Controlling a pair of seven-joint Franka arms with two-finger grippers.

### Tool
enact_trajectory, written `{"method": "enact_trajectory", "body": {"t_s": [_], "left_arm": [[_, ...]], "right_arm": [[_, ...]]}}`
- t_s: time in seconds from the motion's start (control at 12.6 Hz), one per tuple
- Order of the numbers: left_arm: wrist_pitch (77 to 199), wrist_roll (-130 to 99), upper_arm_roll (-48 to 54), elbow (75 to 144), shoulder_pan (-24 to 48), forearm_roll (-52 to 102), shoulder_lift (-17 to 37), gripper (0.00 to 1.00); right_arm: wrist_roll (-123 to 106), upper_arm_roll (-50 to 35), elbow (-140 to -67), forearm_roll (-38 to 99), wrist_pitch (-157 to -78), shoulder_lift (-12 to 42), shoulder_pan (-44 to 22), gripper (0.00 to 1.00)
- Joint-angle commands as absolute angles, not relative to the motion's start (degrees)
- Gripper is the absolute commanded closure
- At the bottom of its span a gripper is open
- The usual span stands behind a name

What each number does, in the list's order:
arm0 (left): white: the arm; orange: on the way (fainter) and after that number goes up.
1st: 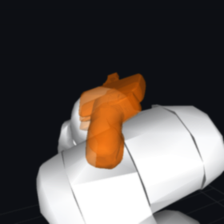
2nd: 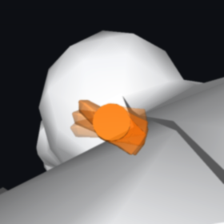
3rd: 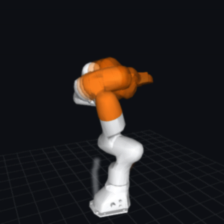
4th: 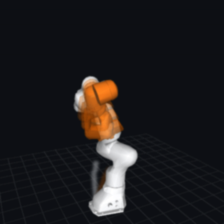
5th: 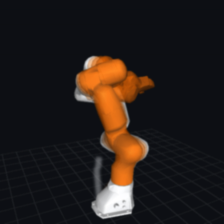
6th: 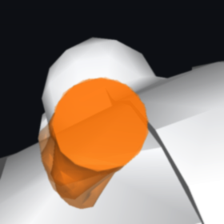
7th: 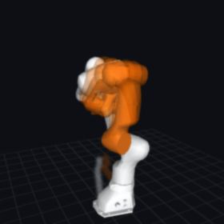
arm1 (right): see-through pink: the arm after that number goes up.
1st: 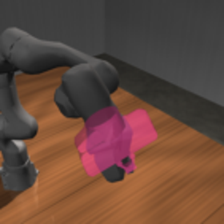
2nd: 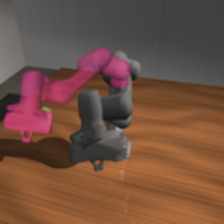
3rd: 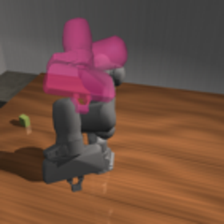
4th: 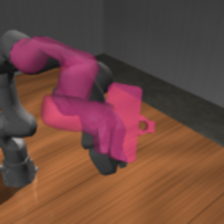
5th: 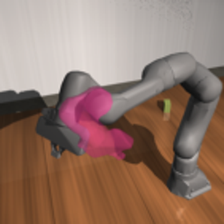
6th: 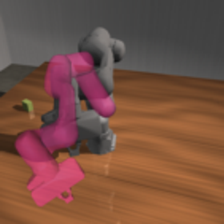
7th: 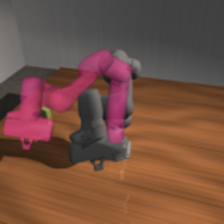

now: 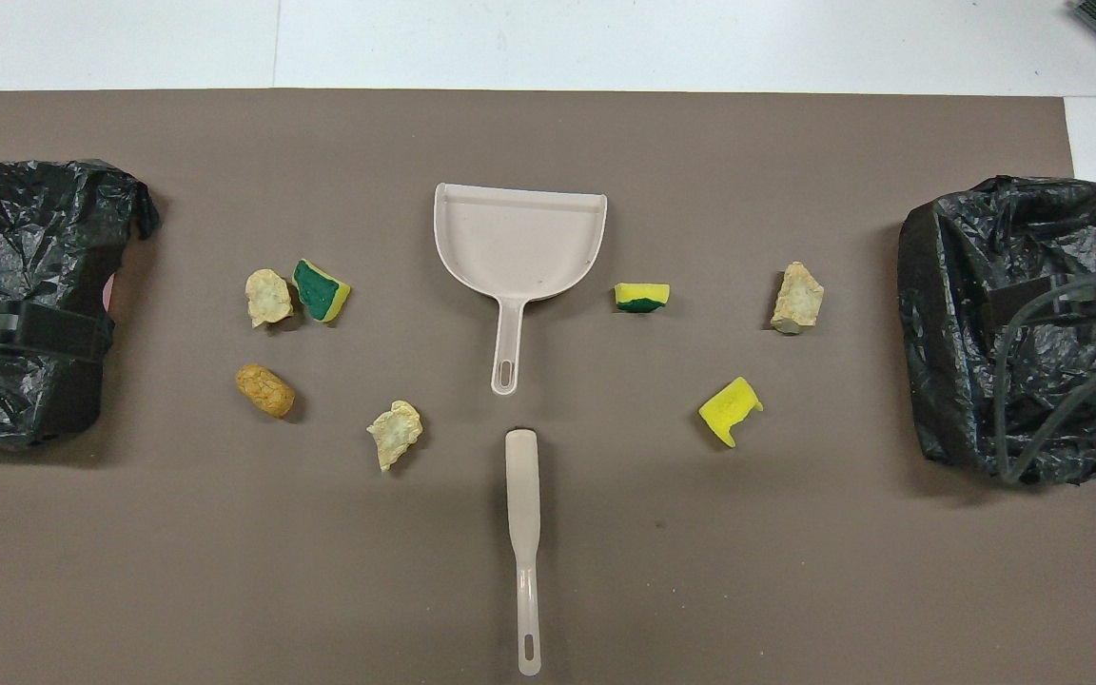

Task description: Sweep and dump trash in bin

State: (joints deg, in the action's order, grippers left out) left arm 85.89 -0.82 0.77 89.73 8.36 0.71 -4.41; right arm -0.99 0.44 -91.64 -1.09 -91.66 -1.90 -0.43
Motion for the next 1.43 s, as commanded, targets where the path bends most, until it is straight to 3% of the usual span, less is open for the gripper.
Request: {"method": "enact_trajectory", "body": {"t_s": [0.0,0.64,1.04,1.35], "left_arm": [[91.48,-5.34,0.09,98.68,13.08,0.88,-9.22,0.00],[104.92,-18.09,0.18,116.70,27.93,0.97,-12.74,0.00],[110.63,-24.95,0.26,125.31,36.81,0.97,-12.92,0.00],[123.01,-35.04,0.26,133.75,45.60,1.05,-10.55,0.00]], "right_arm": [[-2.64,0.44,-93.16,-1.14,-92.98,-3.08,-0.44,0.00],[0.26,-0.26,-92.82,-1.85,-90.79,-1.85,-4.65,0.00],[7.71,-0.62,-92.55,0.26,-91.40,3.24,-10.09,0.00],[13.78,-0.62,-90.53,3.34,-94.20,10.09,-15.28,0.00]]}}
